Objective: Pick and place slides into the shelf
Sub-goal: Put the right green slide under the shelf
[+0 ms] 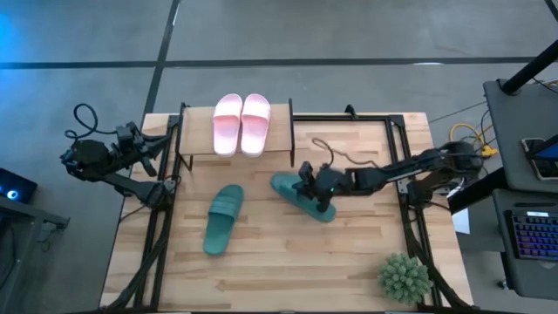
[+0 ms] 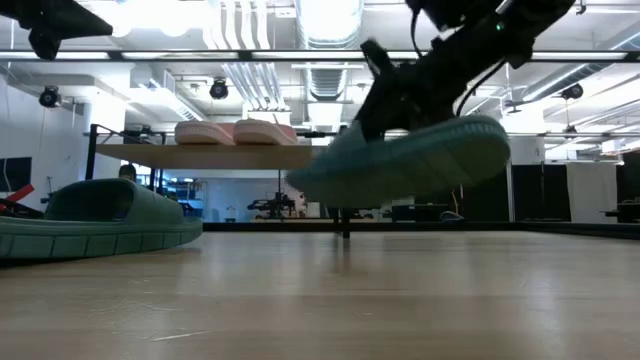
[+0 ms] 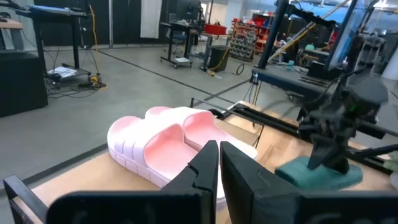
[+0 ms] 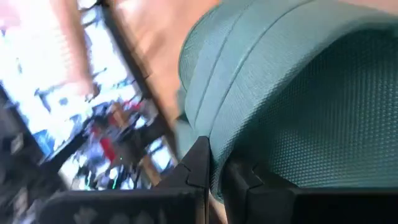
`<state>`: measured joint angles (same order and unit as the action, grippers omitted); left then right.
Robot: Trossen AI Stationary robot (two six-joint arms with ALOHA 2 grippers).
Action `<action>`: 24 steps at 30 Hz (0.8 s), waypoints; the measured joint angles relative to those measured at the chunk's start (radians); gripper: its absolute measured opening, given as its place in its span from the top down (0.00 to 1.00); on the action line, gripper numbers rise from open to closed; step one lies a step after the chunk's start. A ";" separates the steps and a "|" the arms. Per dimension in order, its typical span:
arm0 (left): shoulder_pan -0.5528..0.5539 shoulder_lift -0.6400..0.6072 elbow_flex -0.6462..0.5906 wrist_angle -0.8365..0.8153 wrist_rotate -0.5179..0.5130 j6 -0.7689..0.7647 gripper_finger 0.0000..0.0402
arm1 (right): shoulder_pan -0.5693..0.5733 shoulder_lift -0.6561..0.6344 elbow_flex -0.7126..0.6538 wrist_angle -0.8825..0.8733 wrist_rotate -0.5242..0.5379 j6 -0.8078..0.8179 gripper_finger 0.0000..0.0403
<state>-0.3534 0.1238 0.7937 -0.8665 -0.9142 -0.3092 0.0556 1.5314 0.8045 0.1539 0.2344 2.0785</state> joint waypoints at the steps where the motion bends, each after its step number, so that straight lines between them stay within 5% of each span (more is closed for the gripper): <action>1: 0.000 0.000 0.000 -0.001 0.006 -0.001 0.99 | 0.016 0.025 0.006 -0.006 0.019 0.040 0.97; 6: 0.000 0.000 0.001 -0.010 0.045 -0.001 0.99 | 0.067 0.173 0.093 0.020 0.042 0.165 0.93; 12: 0.000 -0.001 0.003 -0.009 0.106 -0.003 0.99 | 0.064 0.351 0.278 0.019 0.068 0.068 0.81; 20: 0.000 0.000 0.004 -0.014 0.152 -0.027 0.99 | 0.040 0.484 0.424 0.016 -0.232 -0.130 0.63; 24: 0.000 0.000 0.001 -0.014 0.156 -0.028 0.99 | 0.043 0.468 0.448 0.014 -0.294 -0.246 0.57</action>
<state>-0.3534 0.1234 0.7950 -0.8807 -0.7584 -0.3372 0.0985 1.9997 1.2527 0.1676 -0.0597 1.8321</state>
